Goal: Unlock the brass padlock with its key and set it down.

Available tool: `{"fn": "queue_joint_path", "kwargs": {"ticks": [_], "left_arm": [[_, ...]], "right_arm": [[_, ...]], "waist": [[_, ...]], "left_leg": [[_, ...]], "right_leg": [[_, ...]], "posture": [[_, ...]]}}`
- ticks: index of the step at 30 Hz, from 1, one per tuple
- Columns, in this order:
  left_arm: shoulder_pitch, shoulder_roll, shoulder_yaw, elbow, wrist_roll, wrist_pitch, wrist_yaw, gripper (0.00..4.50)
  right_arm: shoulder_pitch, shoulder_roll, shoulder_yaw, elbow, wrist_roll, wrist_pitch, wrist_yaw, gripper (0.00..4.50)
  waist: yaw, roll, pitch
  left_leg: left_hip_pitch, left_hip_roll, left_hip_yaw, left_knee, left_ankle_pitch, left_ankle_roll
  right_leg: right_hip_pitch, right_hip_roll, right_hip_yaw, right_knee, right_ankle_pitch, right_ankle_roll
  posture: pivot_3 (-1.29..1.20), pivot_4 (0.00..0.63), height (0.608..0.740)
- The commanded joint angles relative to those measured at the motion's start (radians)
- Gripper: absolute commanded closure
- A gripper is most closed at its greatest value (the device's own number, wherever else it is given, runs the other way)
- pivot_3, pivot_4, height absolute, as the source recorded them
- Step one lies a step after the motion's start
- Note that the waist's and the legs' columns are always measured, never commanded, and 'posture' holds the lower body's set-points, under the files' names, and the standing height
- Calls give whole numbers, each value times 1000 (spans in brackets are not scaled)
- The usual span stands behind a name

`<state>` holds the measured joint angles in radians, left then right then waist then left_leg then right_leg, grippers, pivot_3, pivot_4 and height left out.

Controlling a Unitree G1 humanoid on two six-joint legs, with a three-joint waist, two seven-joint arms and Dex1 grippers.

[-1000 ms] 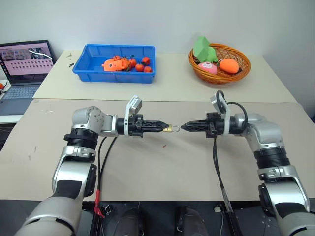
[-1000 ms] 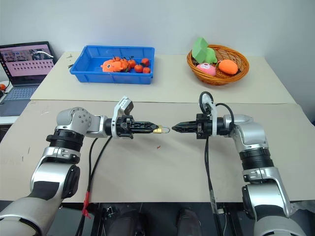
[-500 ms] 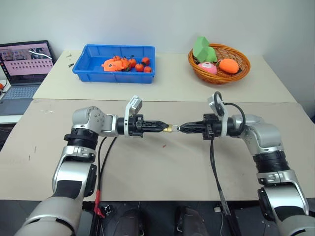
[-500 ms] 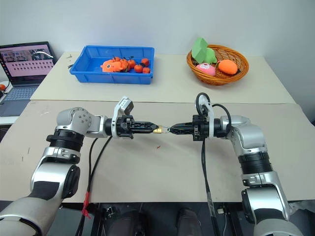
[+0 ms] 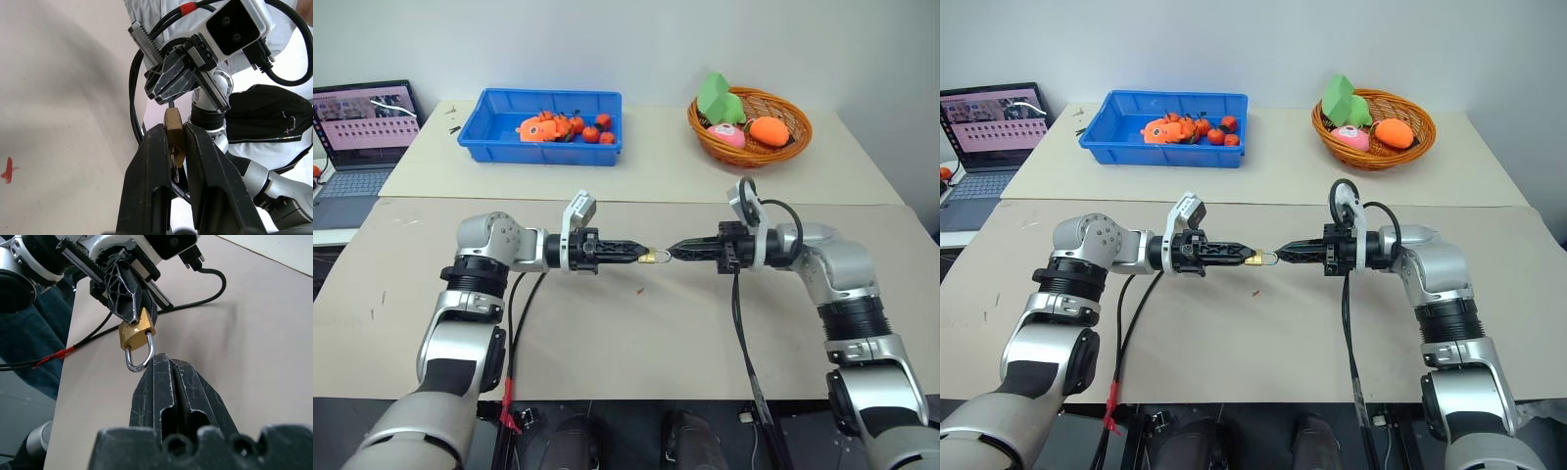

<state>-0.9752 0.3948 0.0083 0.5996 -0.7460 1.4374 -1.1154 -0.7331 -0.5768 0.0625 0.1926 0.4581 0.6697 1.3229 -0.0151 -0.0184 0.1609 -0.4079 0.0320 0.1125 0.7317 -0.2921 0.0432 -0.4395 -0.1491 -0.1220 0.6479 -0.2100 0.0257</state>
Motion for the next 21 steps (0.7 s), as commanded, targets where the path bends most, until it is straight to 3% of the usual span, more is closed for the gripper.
{"fn": "queue_joint_path", "kwargs": {"ticks": [1,21], "left_arm": [[-15,3,9,-8,-2,-13,-10,4487],[-32,3,17,19,9,-26,-10,4487]], "right_arm": [[-4,-22,-32,-81,48,24,-1,4287],[109,-46,-113,-253,140,54,-148,4287]], "waist": [[0,0,0],[1,0,0]], "left_leg": [[0,0,0,0,0,0],[0,0,0,0,0,0]], "right_leg": [[0,0,0,0,0,0],[0,0,0,0,0,0]], "posture": [[0,150,692],[0,150,692]]}}
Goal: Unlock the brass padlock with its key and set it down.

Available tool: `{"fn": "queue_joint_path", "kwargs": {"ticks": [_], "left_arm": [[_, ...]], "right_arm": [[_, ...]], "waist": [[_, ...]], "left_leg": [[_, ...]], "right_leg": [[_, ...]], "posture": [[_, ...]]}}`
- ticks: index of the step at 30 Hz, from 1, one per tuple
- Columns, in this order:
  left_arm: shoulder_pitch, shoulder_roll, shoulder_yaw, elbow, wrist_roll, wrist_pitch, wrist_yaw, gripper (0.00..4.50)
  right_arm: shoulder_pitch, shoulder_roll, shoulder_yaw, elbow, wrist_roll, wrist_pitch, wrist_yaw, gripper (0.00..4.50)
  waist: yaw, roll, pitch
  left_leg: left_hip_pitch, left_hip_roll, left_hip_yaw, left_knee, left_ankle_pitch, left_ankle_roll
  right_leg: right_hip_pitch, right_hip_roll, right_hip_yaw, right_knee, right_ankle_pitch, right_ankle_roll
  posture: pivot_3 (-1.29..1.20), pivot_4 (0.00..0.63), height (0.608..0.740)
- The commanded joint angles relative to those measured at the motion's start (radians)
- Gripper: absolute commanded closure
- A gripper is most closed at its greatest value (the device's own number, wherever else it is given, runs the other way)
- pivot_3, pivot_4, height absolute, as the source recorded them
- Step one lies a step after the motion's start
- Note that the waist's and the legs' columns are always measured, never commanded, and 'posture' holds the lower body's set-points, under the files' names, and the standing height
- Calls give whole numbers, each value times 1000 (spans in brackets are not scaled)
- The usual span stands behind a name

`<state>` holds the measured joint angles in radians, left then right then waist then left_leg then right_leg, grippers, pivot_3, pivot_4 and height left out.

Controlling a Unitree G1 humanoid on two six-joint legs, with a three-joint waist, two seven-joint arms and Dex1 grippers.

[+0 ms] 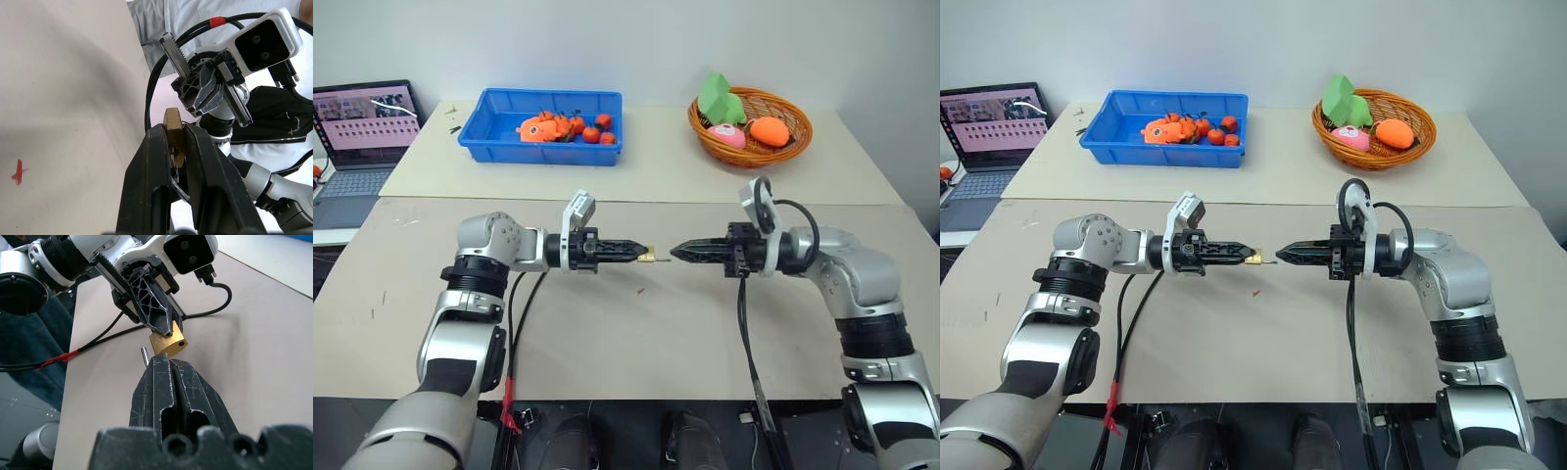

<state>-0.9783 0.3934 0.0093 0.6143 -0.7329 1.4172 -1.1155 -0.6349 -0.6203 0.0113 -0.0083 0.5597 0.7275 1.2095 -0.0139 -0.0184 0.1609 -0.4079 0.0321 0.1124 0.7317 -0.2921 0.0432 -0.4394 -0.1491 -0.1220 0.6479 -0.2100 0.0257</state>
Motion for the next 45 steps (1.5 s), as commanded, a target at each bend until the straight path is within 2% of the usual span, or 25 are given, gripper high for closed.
{"fn": "queue_joint_path", "kwargs": {"ticks": [1,7,16,25,34,37,41,45], "left_arm": [[-30,5,16,6,-4,-6,-10,4487],[-35,5,16,12,-1,-7,-12,4487],[-38,0,13,14,3,-10,-13,4487],[-39,1,27,19,1,-10,-5,4487],[-27,11,20,6,3,-11,-10,4487],[-8,25,-1,-7,15,-28,-23,4487],[32,70,-49,-55,23,-37,-72,4487],[88,144,-168,-116,93,-116,-121,4487]], "right_arm": [[20,-2,-66,-62,42,-5,-47,4287],[54,13,-84,-115,74,2,-103,4287],[48,37,-38,-165,81,4,-152,4287],[151,30,33,-239,42,-24,-164,4287],[215,37,31,-247,33,-50,-193,4287],[254,28,-4,-273,58,-50,-202,4287],[404,-33,-124,-392,146,-38,-167,4287],[485,-49,-210,-442,172,-45,-222,4287]], "waist": [[0,0,0],[0,0,0],[0,0,0],[2,0,0],[1,0,0],[2,0,0],[8,0,0],[7,0,0]], "left_leg": [[0,0,0,0,0,0],[0,0,0,0,0,0],[0,0,0,0,0,0],[0,0,0,0,0,0],[0,0,0,0,0,0],[0,0,0,0,0,0],[0,0,-1,-1,0,0],[1,0,0,-1,0,0]], "right_leg": [[0,0,0,0,0,0],[0,0,0,0,0,0],[0,0,0,0,0,0],[0,0,0,0,0,0],[0,0,0,0,0,0],[0,0,0,0,0,0],[0,0,0,-1,0,0],[1,0,1,-1,0,0]], "posture": [[0,150,692],[0,150,692],[0,150,692],[0,150,692],[0,150,692],[0,150,692],[0,150,692],[0,150,692]]}}
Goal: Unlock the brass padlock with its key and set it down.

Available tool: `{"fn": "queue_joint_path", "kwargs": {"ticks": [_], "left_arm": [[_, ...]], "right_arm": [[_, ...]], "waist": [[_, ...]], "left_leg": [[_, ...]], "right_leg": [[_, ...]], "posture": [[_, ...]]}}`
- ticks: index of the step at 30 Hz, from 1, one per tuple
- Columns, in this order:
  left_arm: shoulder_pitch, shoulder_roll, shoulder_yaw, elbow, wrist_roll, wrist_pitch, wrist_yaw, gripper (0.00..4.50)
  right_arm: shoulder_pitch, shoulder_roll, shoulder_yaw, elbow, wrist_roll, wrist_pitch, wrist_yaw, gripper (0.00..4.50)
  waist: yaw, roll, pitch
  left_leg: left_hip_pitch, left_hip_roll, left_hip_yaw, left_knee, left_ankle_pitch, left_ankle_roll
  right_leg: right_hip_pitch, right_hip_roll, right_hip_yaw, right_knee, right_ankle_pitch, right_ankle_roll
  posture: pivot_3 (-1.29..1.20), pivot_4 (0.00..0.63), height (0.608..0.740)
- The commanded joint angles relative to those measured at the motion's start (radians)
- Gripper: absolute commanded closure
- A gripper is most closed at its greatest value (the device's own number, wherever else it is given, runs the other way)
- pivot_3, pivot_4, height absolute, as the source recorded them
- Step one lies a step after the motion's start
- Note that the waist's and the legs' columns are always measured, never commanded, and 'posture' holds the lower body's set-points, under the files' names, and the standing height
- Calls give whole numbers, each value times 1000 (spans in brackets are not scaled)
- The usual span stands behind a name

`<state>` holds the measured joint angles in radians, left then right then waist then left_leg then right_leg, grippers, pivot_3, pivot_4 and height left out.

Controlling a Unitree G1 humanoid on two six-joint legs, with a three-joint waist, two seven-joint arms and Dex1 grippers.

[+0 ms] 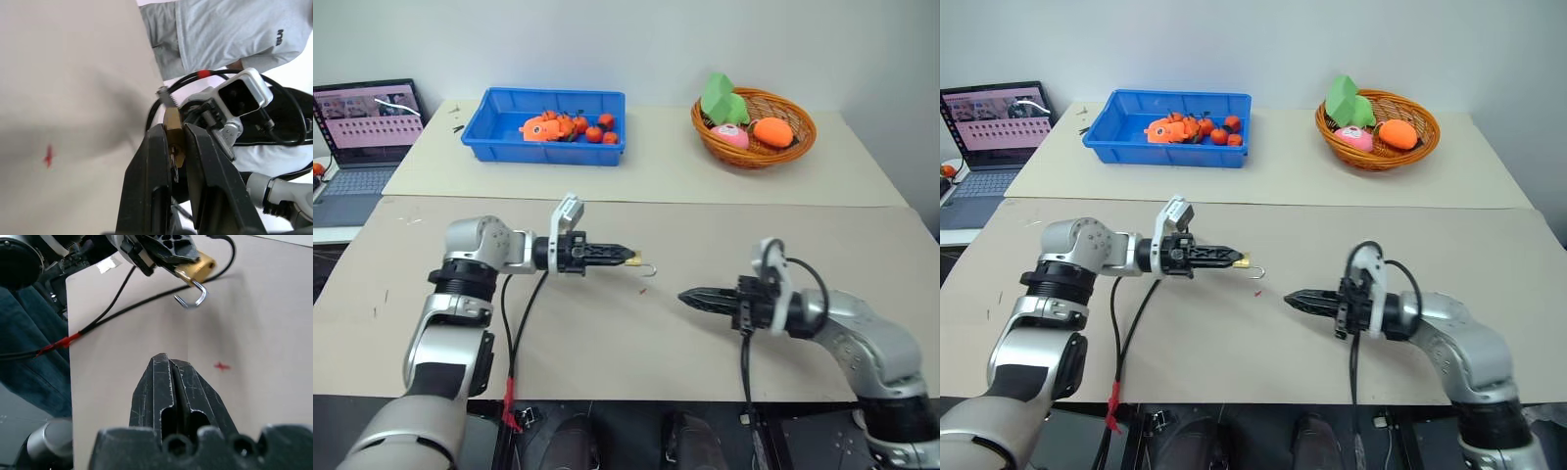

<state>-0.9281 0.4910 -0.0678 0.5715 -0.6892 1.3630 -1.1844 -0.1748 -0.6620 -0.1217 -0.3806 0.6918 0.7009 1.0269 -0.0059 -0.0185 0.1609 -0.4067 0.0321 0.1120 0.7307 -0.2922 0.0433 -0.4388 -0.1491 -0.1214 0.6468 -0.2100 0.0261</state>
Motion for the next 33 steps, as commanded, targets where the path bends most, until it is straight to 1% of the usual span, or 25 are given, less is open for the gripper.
{"fn": "queue_joint_path", "kwargs": {"ticks": [1,3,5,7,10,11,12,13,15,16,17,18,19,20,21,22,23,28,32,33], "left_arm": [[61,70,-137,-109,70,-86,-71,4487],[95,104,-222,-167,111,-129,-94,4487],[119,126,-281,-217,140,-163,-112,4487],[120,123,-302,-219,154,-161,-106,4487],[105,98,-302,-174,183,-190,-83,4487],[101,90,-297,-164,189,-198,-78,3987],[97,83,-289,-157,190,-202,-78,3687],[95,79,-284,-154,191,-207,-81,3300],[97,77,-269,-159,190,-231,-85,2713],[98,78,-265,-162,189,-236,-88,2294],[99,79,-261,-162,193,-244,-80,2017],[101,82,-256,-163,196,-251,-76,1620],[105,89,-249,-169,196,-258,-78,1382],[108,95,-244,-175,196,-263,-79,919],[111,107,-235,-180,195,-266,-83,660],[113,115,-230,-184,195,-268,-85,251],[113,119,-222,-183,193,-268,-84,21],[131,141,-139,-179,203,-314,-19,21],[212,96,-8,-262,212,-387,160,21],[241,61,52,-290,220,-432,255,21]], "right_arm": [[27,3,-99,-80,41,-18,-78,4287],[18,26,-130,-106,49,-16,-153,4287],[13,42,-132,-140,55,-15,-205,4287],[7,60,-124,-167,63,-10,-243,4287],[-6,88,-113,-193,76,-7,-298,4287],[-9,95,-111,-197,80,-5,-312,4425],[-10,99,-104,-200,77,-5,-324,4500],[-10,101,-98,-201,74,-5,-335,4500],[-6,113,-78,-211,74,-8,-355,4500],[-5,117,-71,-214,75,-9,-363,4500],[-4,121,-64,-215,76,-10,-369,4500],[-6,125,-59,-214,77,-11,-373,4500],[-7,127,-53,-212,76,-12,-377,4500],[-8,128,-49,-210,75,-14,-379,4500],[-12,130,-43,-205,74,-16,-380,4500],[-14,131,-39,-201,73,-17,-382,4500],[-17,132,-36,-197,71,-19,-382,4500],[-40,137,-20,-161,61,-21,-388,4500],[-41,143,-14,-146,24,-28,-437,4500],[-38,159,-24,-133,4,-27,-484,4500]], "waist": [[-4,0,0],[-9,0,0],[-7,0,0],[-2,0,0],[2,0,0],[3,0,0],[5,0,0],[7,0,0],[7,0,0],[7,0,0],[7,0,0],[7,0,0],[7,0,0],[7,0,0],[7,0,0],[7,0,0],[6,0,0],[6,0,0],[7,0,0],[9,0,0]], "left_leg": [[1,0,0,0,0,0],[3,1,0,0,0,0],[3,1,0,1,0,-1],[3,1,0,1,0,-1],[2,1,0,1,0,0],[2,1,0,1,0,0],[2,1,0,1,0,0],[2,1,0,1,0,0],[1,1,0,1,0,0],[1,1,0,1,0,1],[1,1,0,1,0,1],[1,1,0,1,0,1],[1,1,0,1,0,1],[1,1,0,1,0,1],[1,1,0,1,0,1],[1,1,0,2,0,1],[1,1,0,2,0,1],[1,1,0,2,0,1],[0,1,0,2,-1,2],[0,1,0,2,-1,2]], "right_leg": [[0,0,1,-1,0,0],[0,0,3,-1,0,0],[0,0,4,0,0,0],[0,0,4,0,0,-1],[-1,0,4,0,0,-1],[-1,0,4,0,0,-1],[-1,0,4,0,0,-1],[-1,0,4,0,0,-1],[-1,0,4,0,0,-1],[-1,0,4,0,0,-1],[-1,0,4,0,0,-1],[-1,0,4,0,0,-1],[-1,0,4,0,0,-1],[-1,0,4,0,0,-1],[-1,0,4,0,0,-1],[-1,0,4,0,0,-1],[-1,0,4,0,0,-1],[-1,0,4,0,0,-1],[-1,0,4,0,0,-1],[-1,0,4,0,0,-1]], "posture": [[0,150,692],[0,150,692],[0,150,692],[0,150,692],[0,150,692],[0,150,692],[0,150,692],[0,150,692],[0,150,692],[0,150,692],[0,150,692],[0,150,692],[0,150,692],[0,150,692],[0,150,692],[0,150,692],[0,150,692],[0,150,692],[0,150,692],[0,150,692]]}}
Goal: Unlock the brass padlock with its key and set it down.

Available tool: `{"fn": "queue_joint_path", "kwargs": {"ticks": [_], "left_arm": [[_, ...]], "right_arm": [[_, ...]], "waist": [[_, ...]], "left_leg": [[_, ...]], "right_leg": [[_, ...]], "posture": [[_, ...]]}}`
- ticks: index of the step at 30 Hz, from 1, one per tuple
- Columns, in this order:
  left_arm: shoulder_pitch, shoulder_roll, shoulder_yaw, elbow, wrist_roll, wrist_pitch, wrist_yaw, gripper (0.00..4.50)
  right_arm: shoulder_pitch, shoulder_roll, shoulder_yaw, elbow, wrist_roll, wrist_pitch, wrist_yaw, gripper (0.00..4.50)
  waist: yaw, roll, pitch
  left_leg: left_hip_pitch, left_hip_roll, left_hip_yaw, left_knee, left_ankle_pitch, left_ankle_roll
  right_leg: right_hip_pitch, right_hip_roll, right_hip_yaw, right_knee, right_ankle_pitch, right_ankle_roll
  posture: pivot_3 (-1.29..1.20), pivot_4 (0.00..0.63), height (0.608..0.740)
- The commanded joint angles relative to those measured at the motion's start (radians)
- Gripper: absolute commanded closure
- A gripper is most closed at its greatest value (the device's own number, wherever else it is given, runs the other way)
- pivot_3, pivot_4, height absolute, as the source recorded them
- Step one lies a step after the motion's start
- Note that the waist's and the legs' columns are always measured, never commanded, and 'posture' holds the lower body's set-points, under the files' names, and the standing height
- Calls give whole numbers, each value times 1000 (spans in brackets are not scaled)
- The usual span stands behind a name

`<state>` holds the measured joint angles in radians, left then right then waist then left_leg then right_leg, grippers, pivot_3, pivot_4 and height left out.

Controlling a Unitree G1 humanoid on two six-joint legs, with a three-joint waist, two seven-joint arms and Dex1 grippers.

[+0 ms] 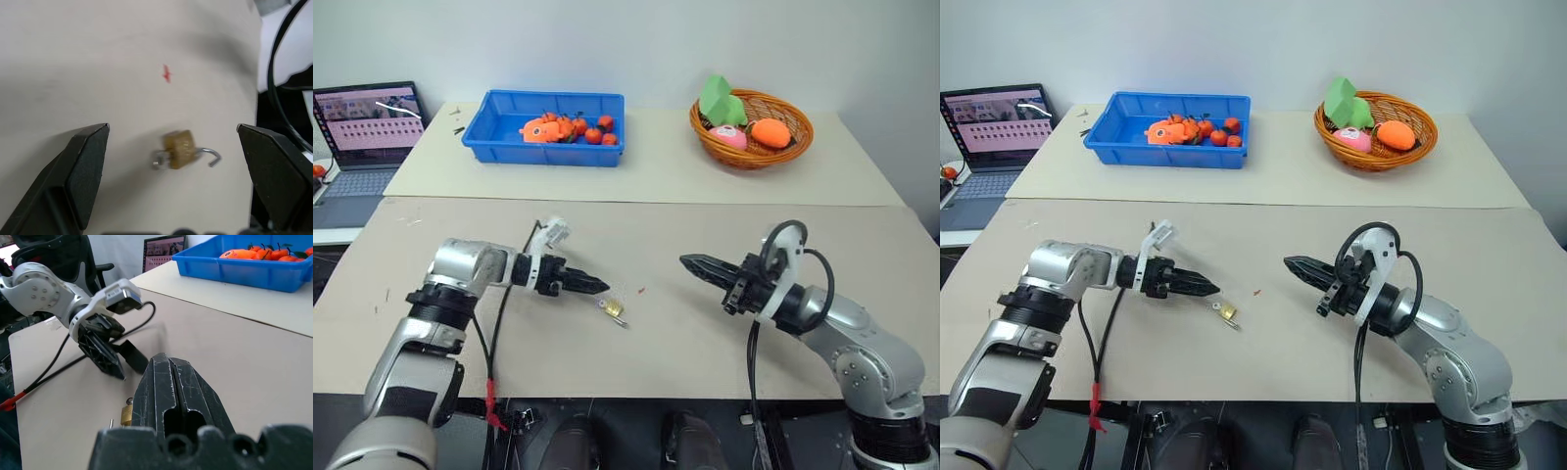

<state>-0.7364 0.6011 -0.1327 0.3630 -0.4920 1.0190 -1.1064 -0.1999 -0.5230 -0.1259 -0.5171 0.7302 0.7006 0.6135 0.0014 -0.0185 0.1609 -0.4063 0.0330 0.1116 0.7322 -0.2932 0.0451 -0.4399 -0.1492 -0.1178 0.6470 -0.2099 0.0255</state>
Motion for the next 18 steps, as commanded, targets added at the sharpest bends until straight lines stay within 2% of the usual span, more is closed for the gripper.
{"fn": "queue_joint_path", "kwargs": {"ticks": [1,3,5,9,13,18], "left_arm": [[83,-79,161,-116,44,-156,262,21],[151,-126,205,-170,119,-326,406,21],[190,-207,316,-172,111,-387,567,21],[267,-292,429,-171,178,-547,817,21],[300,-323,489,-127,212,-669,934,21],[311,-332,492,-35,237,-813,960,21]], "right_arm": [[-7,34,-31,10,-55,-29,-112,4500],[11,47,-41,13,-127,-49,-187,4500],[37,69,-70,38,-207,-58,-296,4500],[118,97,-109,45,-370,-75,-473,4500],[164,167,-121,35,-455,-105,-587,4500],[143,211,-89,109,-579,-188,-662,4500]], "waist": [[4,0,0],[8,0,0],[11,0,0],[11,0,0],[6,0,0],[4,0,0]], "left_leg": [[0,0,0,0,0,0],[0,0,0,0,0,0],[0,-1,0,0,0,0],[0,-1,0,0,0,0],[1,-1,1,0,0,0],[1,-1,1,0,0,0]], "right_leg": [[0,0,0,0,0,0],[1,-1,-1,-1,0,0],[1,-2,-1,-1,1,0],[1,-2,-1,-1,1,0],[0,-2,-1,-1,1,0],[1,-2,0,0,1,1]], "posture": [[0,150,692],[0,150,692],[0,150,692],[0,150,692],[0,150,692],[0,150,692]]}}
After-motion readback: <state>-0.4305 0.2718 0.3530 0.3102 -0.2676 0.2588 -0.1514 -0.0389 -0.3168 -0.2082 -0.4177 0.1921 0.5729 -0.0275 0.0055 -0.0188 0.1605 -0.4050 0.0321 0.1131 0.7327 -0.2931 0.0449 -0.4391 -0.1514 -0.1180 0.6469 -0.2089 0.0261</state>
